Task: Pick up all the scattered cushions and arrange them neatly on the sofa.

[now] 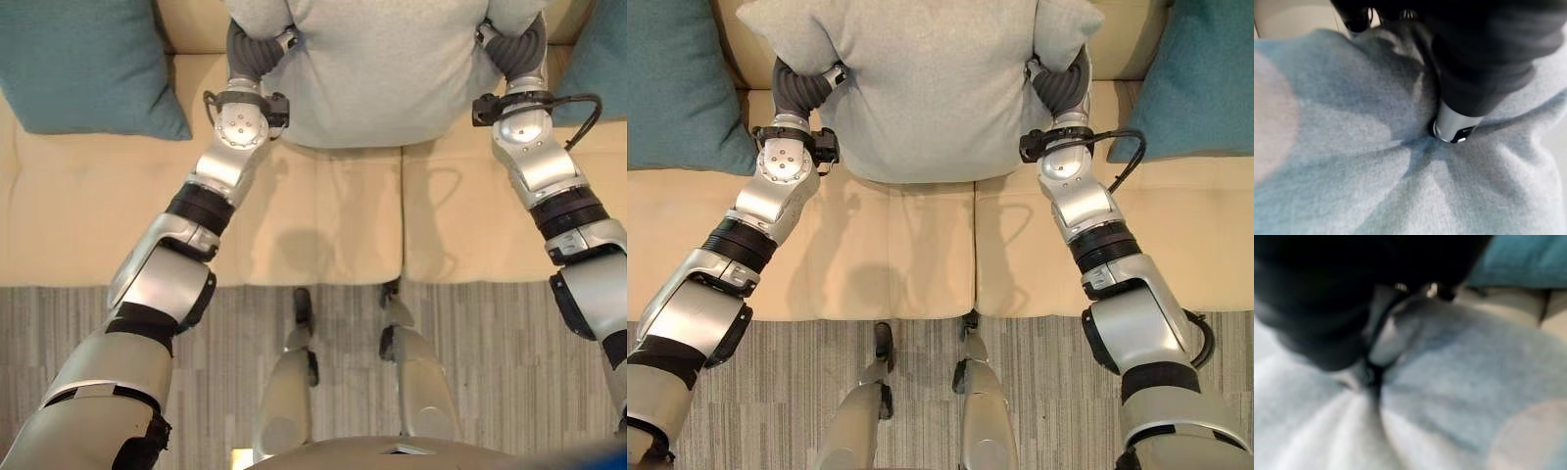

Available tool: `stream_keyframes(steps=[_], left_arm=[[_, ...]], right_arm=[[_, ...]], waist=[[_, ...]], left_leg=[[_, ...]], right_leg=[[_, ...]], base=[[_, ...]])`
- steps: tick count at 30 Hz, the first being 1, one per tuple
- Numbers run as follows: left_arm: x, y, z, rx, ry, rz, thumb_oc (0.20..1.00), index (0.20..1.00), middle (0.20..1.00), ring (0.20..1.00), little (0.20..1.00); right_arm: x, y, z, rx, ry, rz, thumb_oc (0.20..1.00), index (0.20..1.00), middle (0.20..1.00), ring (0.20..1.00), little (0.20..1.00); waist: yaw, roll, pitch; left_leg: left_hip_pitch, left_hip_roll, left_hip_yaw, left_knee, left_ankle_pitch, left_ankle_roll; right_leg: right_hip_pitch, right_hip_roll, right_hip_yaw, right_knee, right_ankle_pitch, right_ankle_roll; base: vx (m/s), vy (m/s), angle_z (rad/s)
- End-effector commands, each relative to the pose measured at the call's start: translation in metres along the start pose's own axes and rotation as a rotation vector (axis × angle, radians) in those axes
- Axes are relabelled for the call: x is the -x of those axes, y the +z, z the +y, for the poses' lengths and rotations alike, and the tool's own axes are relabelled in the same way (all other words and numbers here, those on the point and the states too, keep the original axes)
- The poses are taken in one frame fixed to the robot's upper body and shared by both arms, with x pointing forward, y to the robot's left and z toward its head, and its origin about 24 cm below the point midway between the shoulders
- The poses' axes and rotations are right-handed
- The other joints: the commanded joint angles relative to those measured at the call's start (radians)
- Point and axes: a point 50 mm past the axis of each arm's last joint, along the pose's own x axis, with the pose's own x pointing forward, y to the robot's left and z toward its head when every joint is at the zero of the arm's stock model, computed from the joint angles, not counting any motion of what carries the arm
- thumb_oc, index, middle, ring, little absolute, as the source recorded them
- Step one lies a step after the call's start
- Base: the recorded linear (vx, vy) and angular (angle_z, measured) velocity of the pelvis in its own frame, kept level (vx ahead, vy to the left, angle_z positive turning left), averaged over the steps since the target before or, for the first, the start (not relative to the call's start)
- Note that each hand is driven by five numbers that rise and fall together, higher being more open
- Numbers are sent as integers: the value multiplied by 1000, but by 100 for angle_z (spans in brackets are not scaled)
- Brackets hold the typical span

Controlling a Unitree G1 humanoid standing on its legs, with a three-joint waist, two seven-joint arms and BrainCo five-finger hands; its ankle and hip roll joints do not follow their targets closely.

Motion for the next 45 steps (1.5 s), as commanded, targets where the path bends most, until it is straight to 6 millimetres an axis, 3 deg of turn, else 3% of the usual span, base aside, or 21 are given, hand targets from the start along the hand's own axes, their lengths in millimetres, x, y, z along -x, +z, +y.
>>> stream_keyframes(steps=[1,4,10,17,23,24,25,26,27,28,29,34,37,40,45], left_arm=[[-17,72,-39,76,-131,-272,200,200,200,200,200],[-18,75,-41,81,-136,-272,200,200,200,200,200],[-24,69,-39,60,-126,-227,200,200,200,200,200],[-25,55,-31,53,-94,-167,200,200,200,200,200],[-30,43,-25,41,-57,-92,200,200,200,200,200],[-32,43,-24,34,-50,-80,260,260,260,260,260],[-36,44,-22,20,-37,-64,790,790,790,790,790],[-36,44,-22,20,-37,-64,790,790,790,790,790],[-39,43,-19,6,-22,-43,1000,1000,1000,1000,1000],[-46,49,-14,-26,0,-26,1000,1000,1000,1000,1000],[-49,50,-11,-45,7,-16,1000,1000,1000,1000,1000],[-66,82,10,-172,105,-47,1000,1000,1000,1000,1000],[-68,90,17,-185,166,-68,1000,1000,1000,1000,1000],[-69,93,33,-192,242,-69,1000,1000,1000,1000,1000],[-67,92,79,-237,397,-50,1000,1000,1000,1000,1000]], right_arm=[[-16,81,19,-133,34,-270,200,200,200,200,200],[-20,86,14,-117,23,-281,200,200,200,200,200],[-23,76,14,-77,33,-236,200,200,200,200,200],[-22,66,23,-23,74,-190,200,200,200,200,200],[-28,58,29,104,119,-134,200,200,200,200,200],[-30,58,29,145,123,-124,200,200,200,200,200],[-34,59,28,195,128,-111,200,200,200,200,200],[-34,59,28,195,128,-112,200,200,200,200,200],[-37,59,27,242,132,-100,206,206,206,206,206],[-43,61,24,326,137,-76,545,545,545,545,545],[-45,62,23,350,132,-62,1000,1000,1000,1000,1000],[-56,72,5,495,-6,-36,1000,1000,1000,1000,1000],[-58,75,-4,522,-97,-48,1000,1000,1000,1000,1000],[-60,76,-17,530,-176,-46,1000,1000,1000,1000,1000],[-63,70,-47,548,-292,-11,1000,1000,1000,1000,1000]], waist=[[11,-4,-77],[11,-1,-73],[10,12,-62],[20,10,-30],[27,4,-14],[29,4,-12],[31,4,-10],[31,4,-10],[34,3,-10],[40,7,-5],[42,9,-5],[65,17,-14],[71,19,-17],[73,20,-24],[72,17,-43]], left_leg=[[-12,-21,-6,56,-68,-9],[-16,-20,-8,39,-52,-13],[-39,-18,-14,-12,-14,-25],[-121,-6,-35,62,-51,-23],[-148,-7,-43,64,-40,-23],[-149,-8,-43,59,-37,-23],[-152,-9,-44,56,-31,-24],[-152,-9,-44,56,-31,-24],[-152,-10,-44,50,-27,-25],[-152,-12,-46,35,-15,-27],[-151,-13,-48,26,-10,-28],[-145,-23,-54,-22,20,-36],[-147,-27,-57,-23,19,-35],[-146,-28,-60,-24,17,-35],[-132,-30,-59,-35,15,-34]], right_leg=[[51,-26,18,74,-142,120],[44,-25,13,72,-141,120],[-1,-23,5,89,-148,120],[-69,-18,13,138,-185,119],[-98,-19,10,142,-178,120],[-100,-19,8,141,-177,120],[-103,-19,6,142,-175,121],[-103,-19,6,142,-175,121],[-105,-20,4,141,-172,122],[-107,-20,2,138,-168,123],[-108,-21,1,136,-166,124],[-98,-19,-16,101,-147,132],[-96,-16,-16,94,-148,132],[-92,-15,-17,91,-152,131],[-78,-10,-9,84,-156,128]], base=[[11,-37,0],[9,-13,0],[1,-31,7],[13,-22,2],[-2,-1,2],[-9,0,7],[0,0,0],[0,0,0],[0,0,0],[-12,4,4],[-10,1,5],[31,0,8],[14,10,3],[26,7,5],[23,5,2]])
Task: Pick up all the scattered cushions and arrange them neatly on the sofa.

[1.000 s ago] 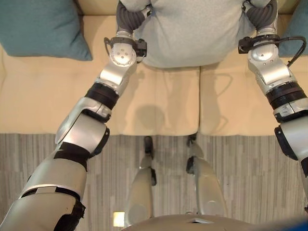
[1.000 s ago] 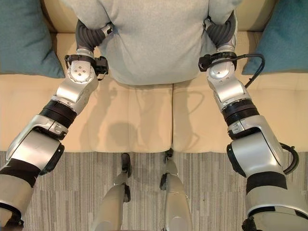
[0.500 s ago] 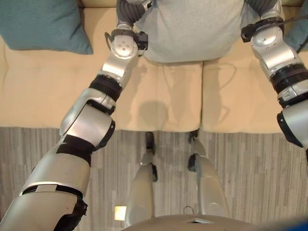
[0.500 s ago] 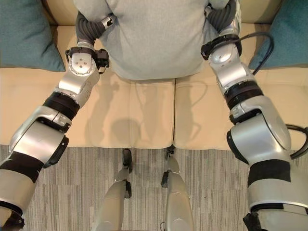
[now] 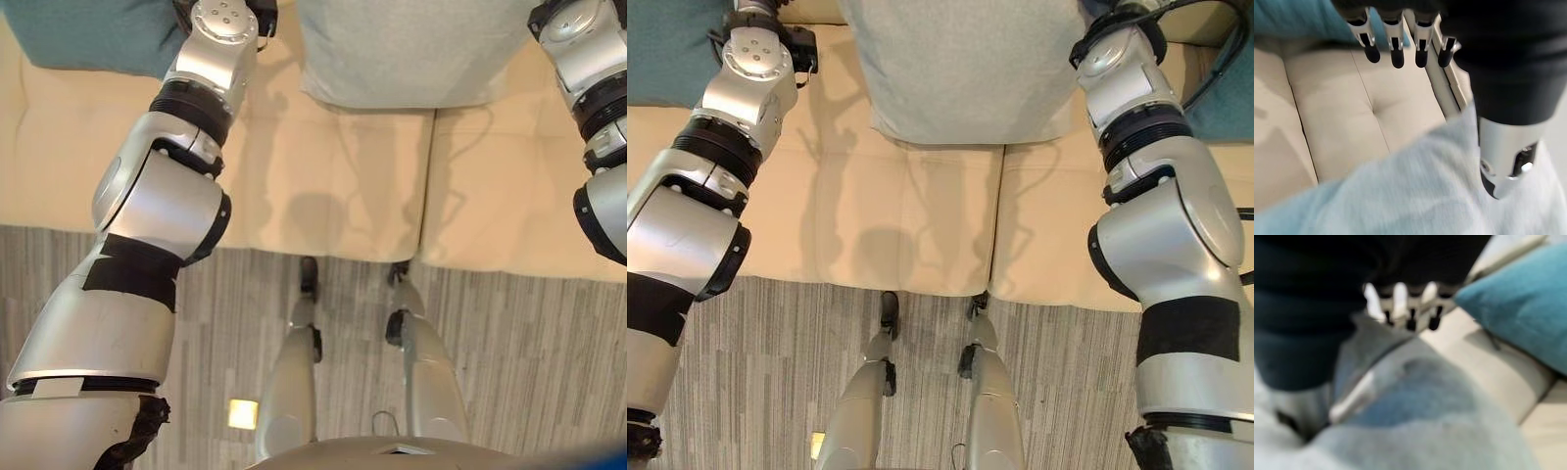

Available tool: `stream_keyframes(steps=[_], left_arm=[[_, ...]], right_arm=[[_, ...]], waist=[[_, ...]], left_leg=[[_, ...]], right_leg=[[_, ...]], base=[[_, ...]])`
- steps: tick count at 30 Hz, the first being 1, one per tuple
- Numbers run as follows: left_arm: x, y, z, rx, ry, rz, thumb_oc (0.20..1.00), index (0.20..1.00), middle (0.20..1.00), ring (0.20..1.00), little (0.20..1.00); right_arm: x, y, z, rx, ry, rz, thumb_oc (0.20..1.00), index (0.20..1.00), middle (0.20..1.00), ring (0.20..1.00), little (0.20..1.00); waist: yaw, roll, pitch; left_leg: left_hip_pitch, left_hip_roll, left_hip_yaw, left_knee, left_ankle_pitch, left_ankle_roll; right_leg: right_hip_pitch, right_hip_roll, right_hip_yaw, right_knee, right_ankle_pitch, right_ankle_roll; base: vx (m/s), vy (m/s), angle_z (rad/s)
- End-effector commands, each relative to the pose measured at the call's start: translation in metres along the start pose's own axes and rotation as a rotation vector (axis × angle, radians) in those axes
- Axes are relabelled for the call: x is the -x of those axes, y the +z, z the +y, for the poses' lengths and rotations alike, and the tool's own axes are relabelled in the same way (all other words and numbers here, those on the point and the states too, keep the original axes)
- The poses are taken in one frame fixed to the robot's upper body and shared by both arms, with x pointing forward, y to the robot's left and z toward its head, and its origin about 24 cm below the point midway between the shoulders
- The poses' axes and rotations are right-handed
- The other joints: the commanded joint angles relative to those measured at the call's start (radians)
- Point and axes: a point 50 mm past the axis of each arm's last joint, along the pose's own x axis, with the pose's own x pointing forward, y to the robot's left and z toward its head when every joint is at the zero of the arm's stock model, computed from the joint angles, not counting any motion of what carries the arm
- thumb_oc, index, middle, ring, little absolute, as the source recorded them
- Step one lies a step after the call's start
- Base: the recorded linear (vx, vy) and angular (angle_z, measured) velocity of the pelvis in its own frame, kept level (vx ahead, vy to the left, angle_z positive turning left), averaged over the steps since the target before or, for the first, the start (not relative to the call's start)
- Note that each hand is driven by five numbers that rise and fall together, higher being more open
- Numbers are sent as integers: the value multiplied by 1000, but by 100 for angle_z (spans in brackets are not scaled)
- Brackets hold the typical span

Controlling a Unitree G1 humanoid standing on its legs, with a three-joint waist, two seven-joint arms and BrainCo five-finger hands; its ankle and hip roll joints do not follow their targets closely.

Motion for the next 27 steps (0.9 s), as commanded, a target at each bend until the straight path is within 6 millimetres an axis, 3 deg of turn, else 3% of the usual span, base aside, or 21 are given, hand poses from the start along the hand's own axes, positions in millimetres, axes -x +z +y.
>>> stream_keyframes(steps=[1,2,4,5,6,9,14,17,18,20,21,23,24,25,26,27], left_arm=[[-13,6,55,-96,202,-44,1000,1000,1000,1000,1000],[-13,6,55,-96,202,-44,1000,1000,1000,1000,1000],[-15,-1,89,-132,302,-33,1000,1000,1000,1000,1000],[-15,-5,99,-144,325,-27,1000,1000,1000,1000,1000],[-14,-7,108,-148,342,-24,1000,1000,1000,1000,1000],[-13,-12,125,-180,361,-18,1000,1000,1000,1000,1000],[-5,-31,132,-175,354,-10,1000,1000,1000,1000,1000],[21,-75,129,-129,285,26,1000,1000,1000,1000,1000],[22,-77,129,-131,283,29,1000,1000,1000,1000,1000],[41,-100,133,-129,224,46,1000,1000,1000,1000,1000],[70,-129,142,-138,167,96,1000,1000,1000,1000,1000],[100,-160,151,-176,131,190,1000,1000,1000,1000,1000],[101,-160,151,-179,128,191,1000,1000,1000,1000,1000],[120,-177,158,-200,110,249,1000,1000,1000,1000,1000],[159,-211,165,-231,74,392,1000,1000,1000,1000,1000],[159,-211,165,-232,71,393,1000,1000,1000,1000,1000]], right_arm=[[-2,6,-7,41,-73,-38,1000,1000,1000,1000,1000],[-2,6,-7,41,-73,-38,1000,1000,1000,1000,1000],[-10,-9,-28,39,-167,-10,1000,1000,1000,1000,1000],[-11,-14,-35,37,-188,0,1000,1000,1000,1000,1000],[-14,-23,-44,41,-213,20,1000,1000,1000,1000,1000],[-17,-35,-56,29,-234,44,1000,1000,1000,1000,1000],[-14,-49,-61,-5,-226,47,1000,1000,1000,1000,1000],[1,-81,-53,-25,-154,51,1000,1000,1000,1000,1000],[2,-83,-52,-23,-151,53,1000,1000,1000,1000,1000],[17,-110,-43,8,-62,79,1000,1000,1000,1000,1000],[38,-145,-38,62,19,121,1000,1000,1000,1000,1000],[63,-177,-35,117,87,165,1000,1000,1000,1000,1000],[65,-179,-35,118,89,168,1000,1000,1000,1000,1000],[80,-197,-35,151,126,197,1000,1000,1000,1000,1000],[112,-228,-28,199,203,271,1000,1000,1000,1000,1000],[113,-229,-29,199,203,273,1000,1000,1000,1000,1000]], waist=[[9,-11,-27],[9,-11,-27],[4,-14,-30],[4,-9,-41],[2,-10,-37],[0,-9,-41],[2,-8,-43],[0,-11,-48],[0,-12,-50],[1,-16,-58],[1,-21,-59],[-1,-26,-68],[0,-27,-70],[1,-28,-72],[-2,-32,-78],[-1,-33,-78]], left_leg=[[82,-33,12,-34,-63,-14],[83,-33,12,-34,-63,-14],[80,-40,21,-31,-44,-8],[97,-34,15,-36,-69,-11],[88,-40,23,-27,-50,-5],[97,-39,26,-26,-55,-2],[114,-39,31,-20,-65,-1],[160,-36,40,-19,-80,0],[163,-36,40,-19,-80,0],[197,-33,43,-24,-89,0],[229,-33,47,-24,-95,1],[261,-32,52,-29,-102,0],[264,-32,52,-30,-102,0],[281,-31,53,-30,-104,1],[316,-28,56,-35,-109,1],[319,-28,56,-37,-109,1]], right_leg=[[110,-7,46,60,-187,153],[110,-7,46,60,-187,153],[112,-11,40,56,-166,142],[126,-4,52,53,-191,149],[120,-12,41,57,-168,140],[131,-11,45,56,-171,139],[152,-11,46,53,-174,136],[205,-9,45,38,-178,132],[209,-9,45,36,-178,132],[246,-9,40,25,-177,133],[290,-9,35,6,-175,132],[330,-9,32,-12,-175,134],[333,-9,32,-14,-174,134],[354,-8,28,-19,-174,135],[401,-9,27,-34,-176,139],[404,-9,27,-36,-176,139]], base=[[0,0,0],[31,0,-1],[0,25,0],[-44,40,1],[0,0,0],[-23,5,0],[0,0,0],[46,-14,0],[38,-15,-3],[67,-25,-5],[86,-37,-3],[61,-28,-2],[45,-13,0],[73,-28,0],[73,-28,0],[69,-28,2]])
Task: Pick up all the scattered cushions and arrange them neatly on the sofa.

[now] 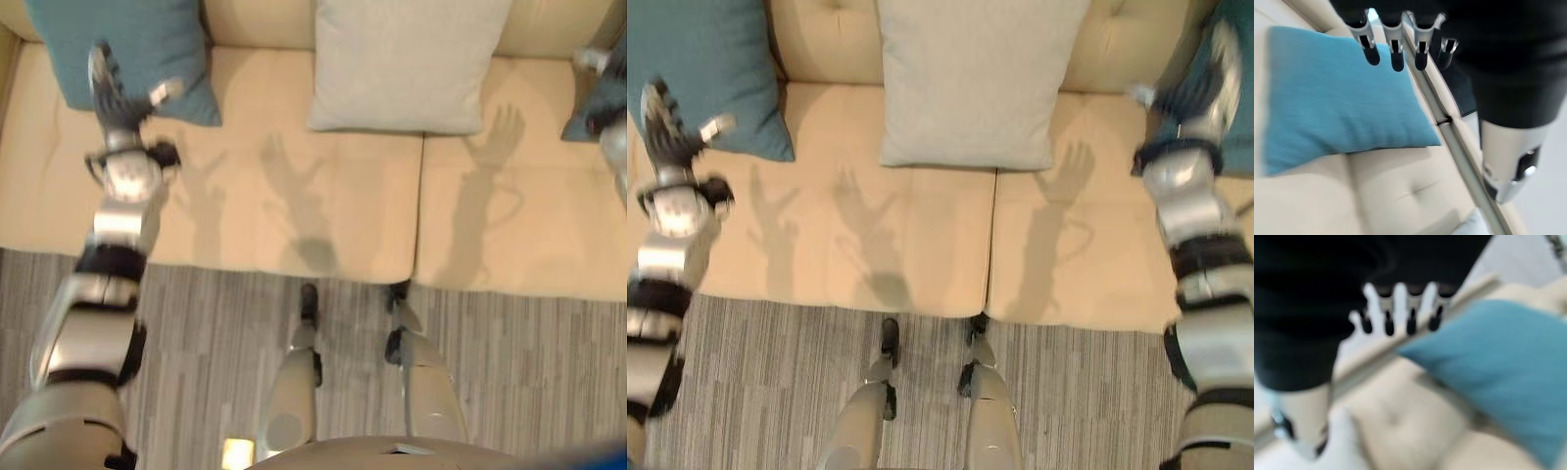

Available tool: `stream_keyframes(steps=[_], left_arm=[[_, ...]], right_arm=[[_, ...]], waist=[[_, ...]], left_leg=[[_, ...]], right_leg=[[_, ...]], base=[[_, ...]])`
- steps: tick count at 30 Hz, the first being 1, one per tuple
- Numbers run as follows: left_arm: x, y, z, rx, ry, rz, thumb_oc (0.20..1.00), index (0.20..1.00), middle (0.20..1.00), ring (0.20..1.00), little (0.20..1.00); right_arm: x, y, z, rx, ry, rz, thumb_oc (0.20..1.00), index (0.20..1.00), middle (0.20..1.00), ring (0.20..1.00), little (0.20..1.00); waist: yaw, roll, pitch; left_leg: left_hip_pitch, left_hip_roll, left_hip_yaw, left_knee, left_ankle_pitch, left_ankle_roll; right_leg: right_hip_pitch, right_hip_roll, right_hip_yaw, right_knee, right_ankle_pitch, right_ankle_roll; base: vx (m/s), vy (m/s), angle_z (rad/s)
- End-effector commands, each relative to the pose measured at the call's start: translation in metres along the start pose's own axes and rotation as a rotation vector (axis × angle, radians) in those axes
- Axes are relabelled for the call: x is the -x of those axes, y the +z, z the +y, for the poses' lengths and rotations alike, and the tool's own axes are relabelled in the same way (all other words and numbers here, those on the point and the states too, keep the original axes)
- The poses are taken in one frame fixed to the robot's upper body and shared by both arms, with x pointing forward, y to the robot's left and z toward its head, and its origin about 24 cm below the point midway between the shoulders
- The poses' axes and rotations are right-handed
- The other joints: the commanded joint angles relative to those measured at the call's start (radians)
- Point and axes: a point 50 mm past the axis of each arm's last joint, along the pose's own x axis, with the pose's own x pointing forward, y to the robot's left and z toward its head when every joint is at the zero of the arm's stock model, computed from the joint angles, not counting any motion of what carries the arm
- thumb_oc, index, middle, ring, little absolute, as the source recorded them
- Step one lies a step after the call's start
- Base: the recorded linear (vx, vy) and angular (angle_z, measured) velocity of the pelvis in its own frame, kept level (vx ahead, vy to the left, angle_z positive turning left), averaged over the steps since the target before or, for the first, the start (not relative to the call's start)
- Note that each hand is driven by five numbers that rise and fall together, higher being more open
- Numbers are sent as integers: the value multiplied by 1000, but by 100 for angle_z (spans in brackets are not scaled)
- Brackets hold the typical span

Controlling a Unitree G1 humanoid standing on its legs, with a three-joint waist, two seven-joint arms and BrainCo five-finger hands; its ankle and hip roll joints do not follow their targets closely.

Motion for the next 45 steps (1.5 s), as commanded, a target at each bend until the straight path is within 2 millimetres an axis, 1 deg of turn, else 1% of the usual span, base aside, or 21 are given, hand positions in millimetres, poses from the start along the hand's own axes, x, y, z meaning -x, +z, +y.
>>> stream_keyframes(steps=[1,4,5,6,7,9,12,13,14,15,16,17,20,23,24,27,31,36,41,43,45], left_arm=[[12,-30,9,-111,-58,75,1000,1000,1000,1000,1000],[57,-97,12,-250,-167,319,1000,1000,1000,1000,1000],[90,-136,13,-318,-238,491,1000,1000,1000,1000,1000],[89,-136,13,-318,-238,490,1000,1000,1000,1000,1000],[103,-150,15,-353,-269,556,1000,1000,1000,1000,1000],[146,-185,17,-451,-356,745,1000,1000,1000,1000,1000],[194,-211,22,-521,-432,934,1000,1000,1000,1000,1000],[224,-223,22,-570,-511,1026,1000,1000,1000,1000,1000],[236,-227,25,-574,-512,1075,1000,1000,1000,1000,1000],[236,-227,25,-574,-512,1076,1000,1000,1000,1000,1000],[259,-232,29,-581,-523,1153,1000,1000,1000,1000,1000],[259,-232,29,-582,-522,1154,1000,1000,1000,1000,1000],[301,-239,39,-580,-534,1304,1000,1000,1000,1000,1000],[318,-240,46,-567,-518,1371,1000,1000,1000,1000,1000],[328,-241,49,-565,-519,1403,1000,1000,1000,1000,1000],[334,-241,49,-558,-520,1421,1000,1000,1000,1000,1000],[327,-240,37,-554,-568,1376,1000,1000,1000,1000,1000],[315,-240,28,-547,-576,1323,1000,1000,1000,1000,1000],[300,-238,20,-528,-543,1276,1000,1000,1000,1000,1000],[294,-238,21,-525,-519,1267,1000,1000,1000,1000,1000],[266,-235,19,-528,-483,1243,1000,1000,1000,1000,1000]], right_arm=[[16,-34,6,124,71,31,1000,1000,1000,1000,1000],[50,-79,29,187,199,150,1000,1000,1000,1000,1000],[69,-103,42,223,288,232,1000,1000,1000,1000,1000],[69,-103,42,223,288,231,1000,1000,1000,1000,1000],[79,-113,49,243,336,264,1000,1000,1000,1000,1000],[109,-140,65,286,473,360,1000,1000,1000,1000,1000],[146,-168,76,362,628,468,1000,1000,1000,1000,1000],[175,-184,85,408,741,537,1000,1000,1000,1000,1000],[187,-189,89,423,776,560,1000,1000,1000,1000,1000],[187,-189,89,423,777,559,1000,1000,1000,1000,1000],[208,-197,93,445,845,602,1000,1000,1000,1000,1000],[208,-197,93,445,846,602,1000,1000,1000,1000,1000],[260,-214,99,434,980,723,1000,1000,1000,1000,1000],[283,-220,98,416,1021,794,1000,1000,1000,1000,1000],[301,-226,95,409,1035,860,1000,1000,1000,1000,1000],[314,-229,93,410,1055,898,1000,1000,1000,1000,1000],[327,-234,89,411,1068,956,1000,1000,1000,1000,1000],[323,-233,90,396,1036,963,1000,1000,1000,1000,1000],[315,-225,101,378,1017,939,1000,1000,1000,1000,1000],[319,-222,106,373,1027,938,1000,1000,1000,1000,1000],[323,-220,110,382,1065,927,1000,1000,1000,1000,1000]], waist=[[5,-33,-79],[0,-33,-98],[0,-30,-108],[-1,-31,-110],[-3,-31,-117],[-5,-32,-134],[-8,-33,-166],[-7,-35,-186],[-4,-37,-195],[-4,-37,-194],[1,-39,-210],[1,-39,-209],[17,-48,-235],[22,-54,-242],[23,-56,-246],[25,-58,-247],[26,-60,-237],[27,-64,-217],[22,-67,-166],[29,-60,-151],[24,-44,-178]], left_leg=[[38,-29,31,47,-99,-8],[91,-29,37,35,-100,-3],[128,-26,42,34,-108,-3],[124,-28,42,33,-105,-2],[144,-28,44,30,-107,-2],[176,-24,46,28,-111,-3],[220,-21,52,15,-114,-4],[248,-19,59,9,-123,-2],[262,-17,61,6,-125,-2],[263,-17,62,6,-125,-2],[285,-15,64,2,-129,0],[286,-15,64,2,-129,0],[328,-9,68,-3,-140,4],[350,-9,69,-3,-146,7],[364,-8,70,-2,-150,9],[376,-10,71,3,-159,13],[398,-19,75,37,-190,29],[385,-39,69,63,-205,49],[324,-68,54,67,-188,78],[285,-71,48,80,-168,96],[270,-57,61,67,-142,101]], right_leg=[[151,-14,24,-9,-135,100],[208,-15,20,-26,-139,104],[246,-12,19,-32,-145,105],[244,-14,18,-33,-143,106],[259,-11,20,-37,-145,106],[292,-9,20,-41,-151,106],[330,-1,17,-47,-159,106],[354,4,20,-51,-169,106],[367,7,19,-52,-173,105],[369,7,19,-52,-173,105],[385,10,21,-53,-179,104],[386,11,21,-53,-179,104],[430,14,21,-55,-191,106],[454,15,23,-55,-198,104],[466,14,22,-55,-200,105],[479,12,23,-54,-202,105],[498,-3,34,-41,-196,112],[469,-26,56,-25,-172,125],[346,-64,86,55,-131,155],[328,-41,120,166,-195,131],[356,-15,114,297,-279,107]], base=[[45,-9,4],[71,8,-1],[37,20,-2],[33,22,-6],[2,19,-4],[0,0,0],[11,16,2],[6,6,-7],[5,0,-15],[-15,3,-11],[-15,9,-9],[-15,2,-4],[-8,-8,-3],[-17,5,0],[-40,14,-1],[-33,32,-5],[-60,82,-17],[-114,112,-14],[-271,84,-16],[-338,73,1],[-175,16,-28]])
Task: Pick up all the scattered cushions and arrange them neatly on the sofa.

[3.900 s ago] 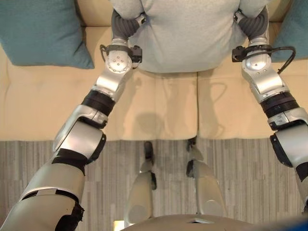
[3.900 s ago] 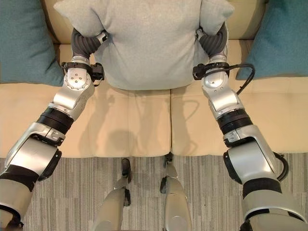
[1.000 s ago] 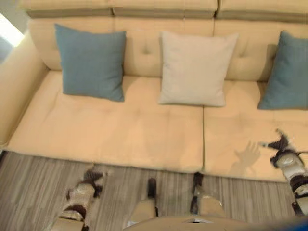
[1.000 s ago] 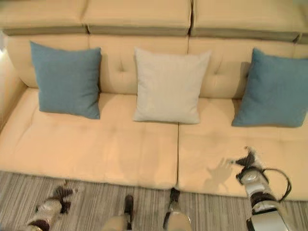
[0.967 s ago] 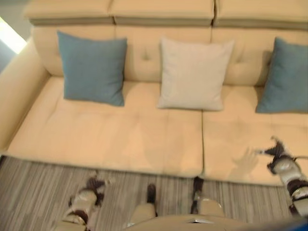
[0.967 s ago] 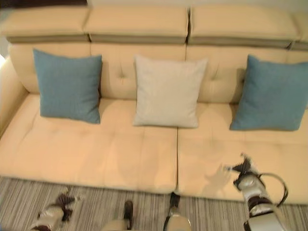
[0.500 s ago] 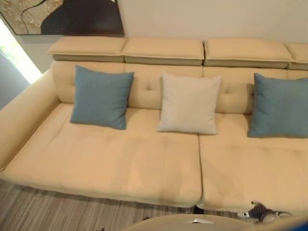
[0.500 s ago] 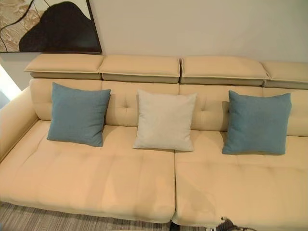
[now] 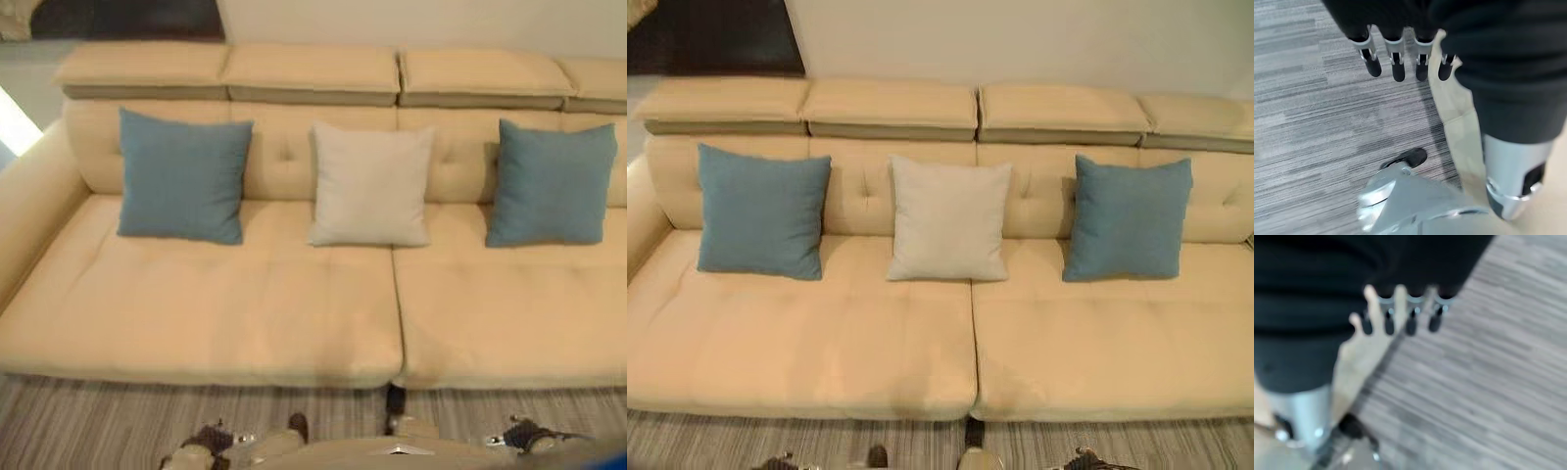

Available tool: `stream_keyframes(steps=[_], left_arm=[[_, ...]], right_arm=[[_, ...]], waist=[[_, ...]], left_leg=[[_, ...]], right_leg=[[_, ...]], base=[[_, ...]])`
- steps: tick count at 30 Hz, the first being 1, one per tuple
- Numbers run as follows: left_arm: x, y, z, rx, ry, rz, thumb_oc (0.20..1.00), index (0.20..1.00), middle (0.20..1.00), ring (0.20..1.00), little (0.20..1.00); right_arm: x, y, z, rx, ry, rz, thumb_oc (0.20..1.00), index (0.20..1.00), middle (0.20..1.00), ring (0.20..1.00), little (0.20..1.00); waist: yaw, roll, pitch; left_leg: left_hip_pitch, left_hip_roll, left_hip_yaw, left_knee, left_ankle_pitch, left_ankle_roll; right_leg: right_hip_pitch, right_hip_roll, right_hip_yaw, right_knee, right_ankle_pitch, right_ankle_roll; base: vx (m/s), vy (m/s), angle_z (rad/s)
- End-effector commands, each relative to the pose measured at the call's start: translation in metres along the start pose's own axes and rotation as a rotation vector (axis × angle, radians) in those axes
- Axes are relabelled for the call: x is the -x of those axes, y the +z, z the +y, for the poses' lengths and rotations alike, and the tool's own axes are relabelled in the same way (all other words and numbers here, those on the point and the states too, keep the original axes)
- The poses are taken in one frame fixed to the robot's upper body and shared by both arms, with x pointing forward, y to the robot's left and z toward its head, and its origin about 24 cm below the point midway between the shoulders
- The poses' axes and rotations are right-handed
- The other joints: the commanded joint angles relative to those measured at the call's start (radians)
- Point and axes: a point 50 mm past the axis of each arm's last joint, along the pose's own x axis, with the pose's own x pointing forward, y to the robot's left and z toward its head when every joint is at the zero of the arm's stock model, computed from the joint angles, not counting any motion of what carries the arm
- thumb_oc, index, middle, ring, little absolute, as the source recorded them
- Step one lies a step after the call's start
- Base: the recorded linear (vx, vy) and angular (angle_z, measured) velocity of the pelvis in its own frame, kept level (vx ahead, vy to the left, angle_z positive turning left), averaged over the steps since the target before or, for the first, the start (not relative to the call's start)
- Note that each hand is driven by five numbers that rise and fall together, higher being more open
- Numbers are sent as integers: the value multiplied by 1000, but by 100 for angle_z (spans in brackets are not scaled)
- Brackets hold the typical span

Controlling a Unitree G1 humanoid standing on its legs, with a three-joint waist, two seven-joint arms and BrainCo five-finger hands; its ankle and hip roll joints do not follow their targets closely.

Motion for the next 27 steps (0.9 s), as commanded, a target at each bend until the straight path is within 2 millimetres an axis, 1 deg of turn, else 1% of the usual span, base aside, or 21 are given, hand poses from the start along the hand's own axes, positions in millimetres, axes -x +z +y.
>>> stream_keyframes(steps=[1,2,3,4,6,7,8,9,10,11,12,13,14,15,16,17,18,20,21,23,27], left_arm=[[-2,14,23,35,84,-15,1000,1000,1000,1000,1000],[-2,16,23,38,82,-20,1000,1000,1000,1000,1000],[-2,16,22,71,81,-15,1000,1000,1000,1000,1000],[-2,18,19,123,84,-14,1000,1000,1000,1000,1000],[-2,22,17,195,83,-20,1000,1000,1000,1000,1000],[-2,28,16,217,80,-33,1000,1000,1000,1000,1000],[-3,40,14,224,74,-57,1000,1000,1000,1000,1000],[-3,49,13,216,74,-78,1000,1000,1000,1000,1000],[-3,49,13,216,74,-78,1000,1000,1000,1000,1000],[-2,59,16,207,76,-93,1000,1000,1000,1000,1000],[-3,58,17,206,80,-89,1000,1000,1000,1000,1000],[-3,57,17,201,78,-83,1000,1000,1000,1000,1000],[-3,55,14,198,70,-75,1000,1000,1000,1000,1000],[-3,55,14,198,70,-75,1000,1000,1000,1000,1000],[-3,56,13,185,68,-75,1000,1000,1000,1000,1000],[-3,54,11,167,63,-66,1000,1000,1000,1000,1000],[-3,57,11,167,64,-71,1000,1000,1000,1000,1000],[-3,57,13,152,68,-66,1000,1000,1000,1000,1000],[-3,57,15,143,72,-61,1000,1000,1000,1000,1000],[-3,59,26,122,96,-59,1000,1000,1000,1000,1000],[-2,60,35,107,115,-55,1000,1000,1000,1000,1000]], right_arm=[[-1,13,-11,0,-37,-27,1000,1000,1000,1000,1000],[-1,13,-10,-7,-33,-27,1000,1000,1000,1000,1000],[-1,14,-9,-21,-34,-26,1000,1000,1000,1000,1000],[-1,16,-9,-42,-36,-31,1000,1000,1000,1000,1000],[-1,19,-9,-72,-40,-45,1000,1000,1000,1000,1000],[-1,19,-10,-74,-44,-42,1000,1000,1000,1000,1000],[-1,18,-11,-71,-49,-35,1000,1000,1000,1000,1000],[-1,17,-13,-76,-61,-34,1000,1000,1000,1000,1000],[-1,17,-13,-76,-61,-34,1000,1000,1000,1000,1000],[-1,16,-16,-71,-69,-23,1000,1000,1000,1000,1000],[-1,13,-15,-67,-65,-13,1000,1000,1000,1000,1000],[-1,10,-15,-62,-62,-5,1000,1000,1000,1000,1000],[-1,8,-15,-62,-61,1,1000,1000,1000,1000,1000],[-1,8,-15,-62,-61,1,1000,1000,1000,1000,1000],[-1,7,-15,-56,-57,3,1000,1000,1000,1000,1000],[-1,-1,-13,-37,-47,30,1000,1000,1000,1000,1000],[-1,-1,-12,-37,-48,28,1000,1000,1000,1000,1000],[0,-6,-9,-34,-33,45,1000,1000,1000,1000,1000],[0,-8,-8,-26,-29,52,1000,1000,1000,1000,1000],[0,-15,-5,-5,-18,73,1000,1000,1000,1000,1000],[1,-16,-5,-2,-16,79,1000,1000,1000,1000,1000]], waist=[[-1,29,-43],[4,20,-53],[15,4,-60],[20,-6,-68],[21,-20,-75],[18,-21,-70],[9,-24,-60],[1,-25,-48],[1,-25,-48],[-14,-33,-30],[-21,-37,-33],[-28,-48,-35],[-42,-58,-45],[-44,-59,-48],[-53,-50,-60],[-67,-32,-73],[-73,-23,-86],[-84,-9,-107],[-87,-5,-114],[-87,3,-133],[-89,7,-143]], left_leg=[[-32,-27,-68,-6,-51,-14],[-46,-31,-65,-4,-47,-17],[-55,-33,-60,-4,-41,-24],[-70,-28,-51,-2,-28,-34],[-101,-9,-46,19,-2,-52],[-127,7,-51,36,19,-65],[-162,31,-49,49,51,-84],[-192,42,-48,68,71,-93],[-193,42,-48,68,70,-93],[-210,55,-14,121,45,-93],[-211,56,-15,147,29,-88],[-198,46,-17,204,-30,-79],[-161,32,-32,267,-112,-75],[-164,31,-33,264,-109,-75],[-108,32,-30,232,-124,-78],[-48,34,-31,187,-125,-79],[-27,36,-31,136,-110,-85],[14,30,-24,57,-106,-86],[27,25,-21,34,-104,-87],[73,18,-8,-25,-94,-86],[102,12,-2,-61,-88,-84]], right_leg=[[140,36,24,186,-176,-5],[172,45,29,157,-183,-3],[218,51,23,103,-198,-10],[240,58,20,54,-198,-13],[261,82,32,-28,-210,-33],[261,101,37,-52,-209,-42],[261,129,45,-74,-211,-61],[259,136,33,-80,-209,-69],[259,136,33,-80,-209,-69],[237,132,21,-75,-189,-81],[231,127,15,-79,-179,-82],[225,111,12,-82,-168,-83],[219,93,4,-96,-154,-84],[216,92,2,-96,-153,-84],[214,92,0,-104,-152,-79],[216,99,-1,-105,-149,-71],[213,99,-6,-113,-142,-66],[220,99,-5,-122,-135,-56],[222,94,-6,-123,-128,-51],[240,85,-6,-137,-118,-40],[254,79,-2,-143,-115,-31]], base=[[-140,-68,-31],[-115,-147,-13],[-121,-178,-20],[-130,-208,-20],[-118,-213,-18],[-179,-279,-18],[-214,-259,-4],[-164,-187,34],[-227,-127,45],[-197,-87,44],[-245,-94,54],[-116,-11,45],[-82,5,27],[-20,54,-8],[60,110,2],[79,153,16],[91,147,23],[76,118,26],[89,139,23],[64,103,-3],[23,47,-16]])
